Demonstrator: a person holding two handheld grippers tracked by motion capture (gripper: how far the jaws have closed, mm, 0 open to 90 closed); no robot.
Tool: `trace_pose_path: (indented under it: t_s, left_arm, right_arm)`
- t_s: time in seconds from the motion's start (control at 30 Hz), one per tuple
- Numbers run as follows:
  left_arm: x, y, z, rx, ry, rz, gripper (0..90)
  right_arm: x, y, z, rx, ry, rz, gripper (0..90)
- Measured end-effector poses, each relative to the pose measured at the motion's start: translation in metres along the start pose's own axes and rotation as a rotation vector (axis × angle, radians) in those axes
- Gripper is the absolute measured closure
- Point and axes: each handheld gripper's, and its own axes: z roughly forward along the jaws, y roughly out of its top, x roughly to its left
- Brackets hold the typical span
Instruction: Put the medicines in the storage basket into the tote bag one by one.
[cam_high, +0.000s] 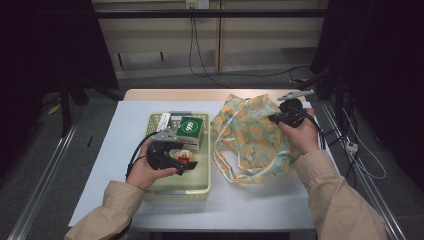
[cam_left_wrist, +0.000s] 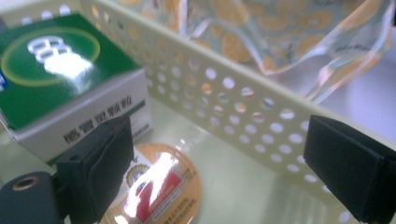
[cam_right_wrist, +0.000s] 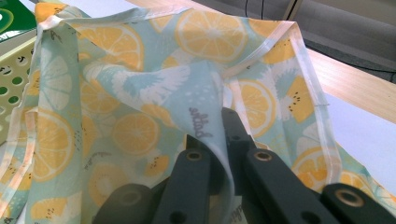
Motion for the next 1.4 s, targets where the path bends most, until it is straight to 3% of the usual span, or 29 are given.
trace_pose_path:
  t_s: [0.17,0.2,0.27,0.4,0.43,0.47,0.53,0.63,0.67,0.73,0.8,0.9,1.03,1.1,1.23,1.27,1.3,1.37,1.4]
  left_arm:
    - [0.004,-0.004,0.011,0.052,0.022,0.014,9.9]
    - [0.004,-0.004,0.013,0.069,0.051,0.017,10.0]
    - [0.006,-0.003,0.016,0.091,0.04,0.053,10.0]
    - [0.005,0.0,0.022,0.093,0.045,0.028,10.0]
    - [0.006,0.001,0.023,0.083,0.009,0.014,10.2]
    - [0.006,0.001,0.024,0.093,0.012,0.013,10.2]
    - [0.008,0.0,0.027,0.106,0.037,0.023,9.3]
    - [0.012,-0.003,0.029,0.134,0.056,0.006,9.1]
    - [0.012,-0.004,0.029,0.15,0.096,0.011,9.1]
    - [0.017,-0.006,0.029,0.152,0.086,0.006,9.1]
    - [0.02,-0.008,0.028,0.173,0.124,-0.001,9.1]
    - [0.026,-0.011,0.028,0.197,0.092,-0.003,9.1]
    - [0.026,-0.014,0.03,0.227,0.115,0.001,10.0]
    - [0.025,-0.015,0.033,0.246,0.105,0.015,12.2]
    - [0.027,-0.017,0.033,0.257,0.099,-0.015,17.5]
    - [0.027,-0.017,0.033,0.269,0.096,-0.005,18.2]
    - [0.027,-0.017,0.033,0.292,0.101,0.006,19.2]
    - [0.027,-0.017,0.033,0.288,0.098,-0.001,20.1]
    - [0.025,-0.017,0.033,0.298,0.133,-0.002,20.2]
  right_arm:
    - [0.001,-0.001,0.002,0.006,0.005,-0.005,89.9]
    - [0.001,-0.001,0.002,0.007,0.007,-0.005,89.9]
    - [0.002,-0.001,0.003,0.008,0.008,-0.007,89.9]
    - [0.003,-0.001,0.003,0.008,0.012,-0.013,89.9]
    - [0.003,-0.001,0.003,0.006,0.014,-0.013,89.9]
    - [0.003,-0.001,0.003,0.006,0.015,-0.013,89.9]
    - [0.003,-0.002,0.003,0.006,0.015,-0.015,89.9]
    - [0.003,-0.002,0.003,0.005,0.017,-0.013,89.9]
    - [0.003,-0.002,0.002,0.005,0.017,-0.013,89.9]
    - [0.003,-0.002,0.002,0.005,0.02,-0.014,89.9]
    - [0.004,-0.002,0.003,0.007,0.02,-0.015,89.9]
    - [0.004,-0.003,0.004,0.008,0.022,-0.012,89.9]
    - [0.004,-0.003,0.005,0.011,0.024,-0.011,89.9]
    - [0.004,-0.004,0.005,0.013,0.023,-0.013,89.9]
    - [0.005,-0.004,0.005,0.012,0.024,-0.013,89.9]
    - [0.005,-0.004,0.005,0.014,0.025,-0.014,89.9]
    - [0.005,-0.004,0.005,0.014,0.025,-0.014,89.9]
    - [0.005,-0.004,0.005,0.016,0.025,-0.014,89.9]
    - [0.006,-0.004,0.004,0.016,0.024,-0.015,89.9]
